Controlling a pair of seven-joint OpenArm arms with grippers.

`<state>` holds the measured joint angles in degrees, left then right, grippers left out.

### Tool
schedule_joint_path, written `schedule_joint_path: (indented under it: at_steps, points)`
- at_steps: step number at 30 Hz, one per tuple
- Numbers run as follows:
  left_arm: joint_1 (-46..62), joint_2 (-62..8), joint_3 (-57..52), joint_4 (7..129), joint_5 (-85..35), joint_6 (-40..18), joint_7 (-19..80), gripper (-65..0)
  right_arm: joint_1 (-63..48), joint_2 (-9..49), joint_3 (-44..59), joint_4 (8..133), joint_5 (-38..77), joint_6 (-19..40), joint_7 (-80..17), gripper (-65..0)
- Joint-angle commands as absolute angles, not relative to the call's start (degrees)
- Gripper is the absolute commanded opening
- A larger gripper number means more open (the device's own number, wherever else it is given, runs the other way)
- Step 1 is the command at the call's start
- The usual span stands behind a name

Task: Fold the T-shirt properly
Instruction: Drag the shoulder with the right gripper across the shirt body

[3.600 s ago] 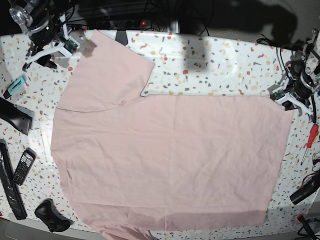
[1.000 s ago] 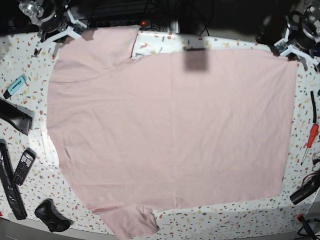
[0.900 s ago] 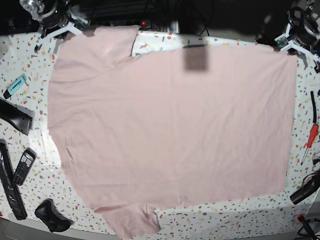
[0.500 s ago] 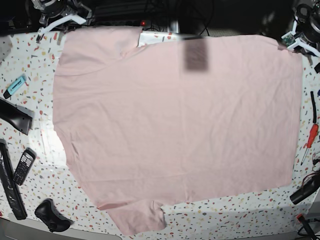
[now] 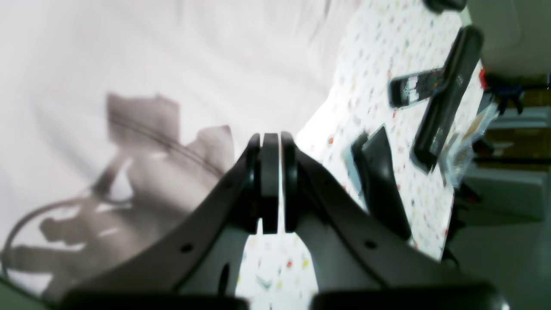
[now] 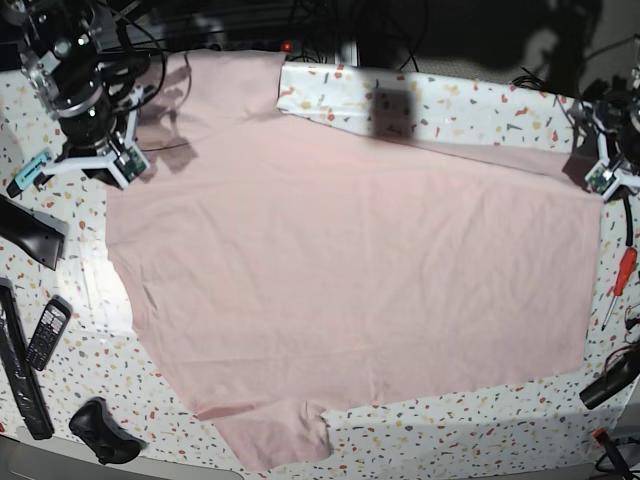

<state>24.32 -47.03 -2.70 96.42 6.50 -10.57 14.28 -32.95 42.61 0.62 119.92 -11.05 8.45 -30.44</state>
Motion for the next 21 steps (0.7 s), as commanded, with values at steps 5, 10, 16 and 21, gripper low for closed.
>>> schedule_joint_path:
  at_steps: [5, 10, 16, 21]
  points:
    - [18.41, -45.17, -3.40, 94.08, 6.96, -9.02, 13.89, -65.0, -25.04, 39.83, 1.04, 116.68, -10.96, 7.77, -29.06, -65.0]
    - [13.17, -42.70, -3.40, 86.65, 6.94, -8.99, 12.23, -65.0, -17.91, 36.21, 1.04, 112.49, -8.25, 9.34, -27.79, -65.0]
    - [11.20, -42.24, -3.38, 83.90, 6.81, -9.04, 9.69, -65.0, -11.42, 32.51, 1.04, 108.40, -7.03, 13.61, -27.86, -65.0]
    - [10.26, -42.09, -3.38, 83.90, 6.79, -9.08, 8.14, -65.0, -10.96, 32.03, 1.06, 108.40, -7.03, 13.72, -28.27, -65.0]
